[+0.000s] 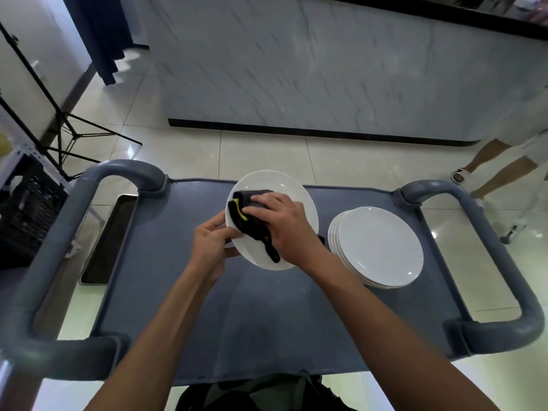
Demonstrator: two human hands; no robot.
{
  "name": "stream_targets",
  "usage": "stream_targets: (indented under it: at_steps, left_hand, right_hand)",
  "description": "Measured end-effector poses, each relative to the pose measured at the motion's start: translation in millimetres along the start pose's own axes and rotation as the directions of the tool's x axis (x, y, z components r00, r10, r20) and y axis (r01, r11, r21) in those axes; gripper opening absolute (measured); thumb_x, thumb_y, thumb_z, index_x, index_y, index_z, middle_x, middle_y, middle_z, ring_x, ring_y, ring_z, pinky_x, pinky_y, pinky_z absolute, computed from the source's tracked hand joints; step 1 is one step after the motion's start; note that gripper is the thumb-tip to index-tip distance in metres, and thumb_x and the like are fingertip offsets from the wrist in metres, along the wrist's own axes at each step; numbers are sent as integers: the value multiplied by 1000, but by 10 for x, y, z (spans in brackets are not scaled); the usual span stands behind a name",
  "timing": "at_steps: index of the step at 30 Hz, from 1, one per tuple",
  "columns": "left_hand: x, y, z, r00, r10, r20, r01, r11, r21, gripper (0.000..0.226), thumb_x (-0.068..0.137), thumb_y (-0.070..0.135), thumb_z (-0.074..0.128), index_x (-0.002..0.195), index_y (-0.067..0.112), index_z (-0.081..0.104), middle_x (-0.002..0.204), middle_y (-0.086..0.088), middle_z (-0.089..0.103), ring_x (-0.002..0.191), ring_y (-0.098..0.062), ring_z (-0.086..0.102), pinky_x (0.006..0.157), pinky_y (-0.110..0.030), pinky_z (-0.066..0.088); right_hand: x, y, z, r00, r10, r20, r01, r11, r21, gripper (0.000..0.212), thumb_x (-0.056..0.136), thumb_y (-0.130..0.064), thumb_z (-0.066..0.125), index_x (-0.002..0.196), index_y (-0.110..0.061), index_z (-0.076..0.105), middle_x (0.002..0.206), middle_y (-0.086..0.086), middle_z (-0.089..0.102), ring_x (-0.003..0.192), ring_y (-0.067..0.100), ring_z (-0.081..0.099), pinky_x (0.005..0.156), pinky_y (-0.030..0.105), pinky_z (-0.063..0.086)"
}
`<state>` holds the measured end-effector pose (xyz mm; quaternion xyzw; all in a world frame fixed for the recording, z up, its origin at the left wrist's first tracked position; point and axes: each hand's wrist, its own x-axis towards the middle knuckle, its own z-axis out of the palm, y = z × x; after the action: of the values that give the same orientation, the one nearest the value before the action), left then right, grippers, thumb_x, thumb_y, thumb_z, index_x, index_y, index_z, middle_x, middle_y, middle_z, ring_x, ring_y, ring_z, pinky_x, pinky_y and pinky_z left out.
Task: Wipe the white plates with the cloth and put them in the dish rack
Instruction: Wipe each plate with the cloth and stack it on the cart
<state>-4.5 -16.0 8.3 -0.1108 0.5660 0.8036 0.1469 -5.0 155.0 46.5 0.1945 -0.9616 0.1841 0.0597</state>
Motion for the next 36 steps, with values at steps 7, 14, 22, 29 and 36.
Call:
stream_targets:
  at_steps: [7, 14, 22, 29, 36]
  left_hand:
    - [85, 33, -34, 996, 15, -83, -20, 998, -62, 53, 83, -12, 51, 115, 22, 74, 96, -6, 74, 71, -21, 66, 58, -36, 57]
    - [119, 52, 15, 994, 21, -111, -28, 998, -57, 54, 83, -11, 51, 122, 20, 71, 102, -6, 74, 70, -19, 66, 59, -37, 57]
    - [33, 78, 124, 999, 51, -1, -51, 997, 53, 46, 85, -11, 54, 107, 23, 77, 98, -11, 77, 82, -30, 72, 64, -42, 61]
    - [-20, 55, 116, 999, 50, 10, -51, 995, 87, 53, 82, -14, 57, 108, 29, 75, 96, -3, 78, 76, -19, 72, 57, -35, 57]
    - [-15, 54, 9, 996, 79, 36, -82, 993, 88, 55, 82, -16, 57, 108, 29, 74, 97, -4, 78, 78, -19, 72, 60, -38, 60]
  right_hand:
    - [-273, 130, 1, 994, 110, -1, -110, 994, 22, 52, 81, 4, 62, 125, -24, 68, 137, -1, 58, 133, 26, 47, 94, 47, 42]
    - [-522, 157, 16, 989, 148, 18, -149, 987, 56, 49, 87, 0, 64, 129, -26, 66, 139, -2, 56, 133, 23, 46, 96, 44, 39]
    - [-253, 63, 6, 959, 206, -195, -187, 976, 112, 41, 93, -4, 61, 130, -21, 65, 135, 5, 60, 127, 27, 49, 99, 48, 42]
    - [54, 175, -144, 864, 326, -383, -306, 945, 115, 36, 94, -7, 59, 126, -20, 68, 130, 5, 62, 124, 29, 50, 96, 48, 42]
    - [90, 335, -298, 825, 410, -390, -374, 912, 167, 38, 96, -8, 55, 132, -17, 63, 132, 3, 60, 123, 27, 48, 101, 44, 41]
